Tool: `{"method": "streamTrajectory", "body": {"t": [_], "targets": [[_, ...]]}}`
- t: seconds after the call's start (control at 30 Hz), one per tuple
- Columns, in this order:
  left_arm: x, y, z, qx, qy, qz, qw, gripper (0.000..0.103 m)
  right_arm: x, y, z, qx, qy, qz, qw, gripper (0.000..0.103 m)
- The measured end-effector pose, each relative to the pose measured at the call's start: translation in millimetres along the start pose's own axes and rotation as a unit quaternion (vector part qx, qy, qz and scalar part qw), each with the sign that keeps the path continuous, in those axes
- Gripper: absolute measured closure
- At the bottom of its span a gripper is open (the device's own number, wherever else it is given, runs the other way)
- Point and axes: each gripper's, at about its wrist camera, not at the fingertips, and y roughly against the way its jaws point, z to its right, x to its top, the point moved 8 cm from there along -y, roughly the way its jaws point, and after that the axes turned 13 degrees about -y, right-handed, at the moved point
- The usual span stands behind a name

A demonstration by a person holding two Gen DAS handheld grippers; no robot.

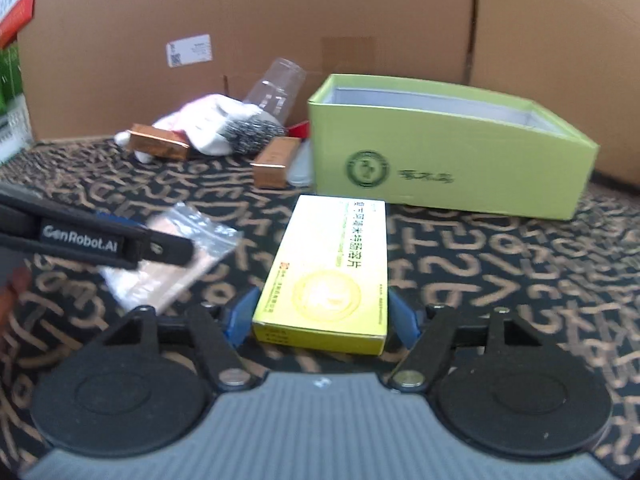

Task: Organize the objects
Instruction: 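Lift the yellow medicine box with the right tool while the left tool grasps the stick bag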

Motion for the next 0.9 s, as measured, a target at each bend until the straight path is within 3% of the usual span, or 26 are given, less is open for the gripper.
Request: {"method": "streamTrajectory", "body": {"t": [0.13,0.23,0.4,0.57,0.6,0.63,0.67,0.73,0.9], "targets": [[-3,6,7,-0.03,0.001,-0.003,0.9995,0.064,-2,3,13,-0.019,0.019,-0.01,1.0,0.033],[-5,8,16,-0.047,-0.007,-0.003,0.9989,0.044,0,-2,14,-0.023,0.028,-0.007,0.999,0.03],[-4,9,26,-0.065,-0.022,-0.008,0.9976,0.032,8,-11,14,-0.024,0.034,-0.004,0.999,0.03],[-9,0,38,-0.017,-0.114,0.005,0.9934,0.033,11,-16,21,-0.021,0.022,-0.008,0.999,0.028],[-9,0,39,-0.018,-0.121,0.007,0.9924,0.038,11,-17,22,-0.022,0.022,-0.009,0.999,0.028],[-8,2,41,-0.031,-0.121,0.005,0.9922,0.05,12,-18,22,-0.022,0.024,-0.008,0.999,0.027],[-7,3,41,-0.039,-0.116,0.001,0.9924,0.054,13,-19,21,-0.023,0.027,-0.008,0.999,0.027],[-7,2,39,-0.038,-0.109,-0.001,0.9933,0.054,15,-21,20,-0.024,0.032,-0.007,0.999,0.027],[-8,-1,39,-0.013,-0.106,0.011,0.9942,0.043,18,-29,15,-0.02,0.042,-0.005,0.999,0.027]]}}
